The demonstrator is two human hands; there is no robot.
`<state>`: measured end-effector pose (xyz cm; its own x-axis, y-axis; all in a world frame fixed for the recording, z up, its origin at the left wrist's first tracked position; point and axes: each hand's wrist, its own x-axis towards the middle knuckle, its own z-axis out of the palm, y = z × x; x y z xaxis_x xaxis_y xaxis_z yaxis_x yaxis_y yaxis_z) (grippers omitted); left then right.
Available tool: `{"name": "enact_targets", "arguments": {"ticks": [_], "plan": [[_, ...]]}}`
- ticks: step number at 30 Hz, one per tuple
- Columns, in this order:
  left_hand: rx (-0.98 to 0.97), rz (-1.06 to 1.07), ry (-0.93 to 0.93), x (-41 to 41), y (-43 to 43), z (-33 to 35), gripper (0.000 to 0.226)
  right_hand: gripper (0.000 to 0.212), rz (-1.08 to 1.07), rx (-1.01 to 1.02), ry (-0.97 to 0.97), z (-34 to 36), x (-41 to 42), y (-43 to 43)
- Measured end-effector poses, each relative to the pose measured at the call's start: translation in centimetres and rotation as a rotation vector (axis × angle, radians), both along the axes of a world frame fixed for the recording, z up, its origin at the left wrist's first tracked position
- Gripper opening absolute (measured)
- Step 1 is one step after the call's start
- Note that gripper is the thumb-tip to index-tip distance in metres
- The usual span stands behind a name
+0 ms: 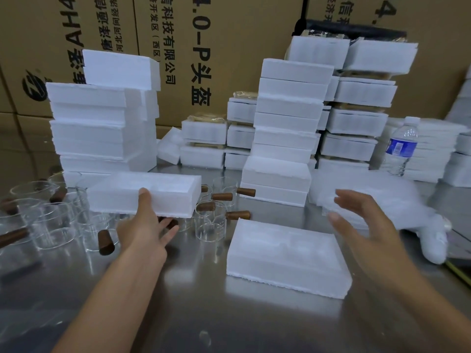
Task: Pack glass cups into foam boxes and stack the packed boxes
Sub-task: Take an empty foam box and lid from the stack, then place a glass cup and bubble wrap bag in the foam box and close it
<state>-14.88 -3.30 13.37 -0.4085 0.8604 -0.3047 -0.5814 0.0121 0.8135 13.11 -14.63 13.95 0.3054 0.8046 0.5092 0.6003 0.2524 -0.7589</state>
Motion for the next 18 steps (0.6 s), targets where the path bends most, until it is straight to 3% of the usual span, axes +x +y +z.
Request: {"name": "enact_targets", "arguments": {"ticks": [4,10,14,18], "plan": [[-0.041,0.071,0.083,0.3,0.1,-0.3,0.038,0.017,0.116,-0.146,-0.063,2.4,-2.1,4.4],[-0.041,0.219,0.191,0.5,0.0,-0.5,0.038,0.013,0.212,-0.435,-0.291,2.4,-6.8,10.8],[0.384,0.324,0.418,1.0,-0.9,-0.2,0.027,0.029,0.232,-0.594,-0.449,1.3,-8.4,12.4],[0.625,0.008,0.614,3.2,-2.3,-0.3,0.027,0.03,0.316,-0.654,-0.455,1.2,-8.5,12.2]]}}
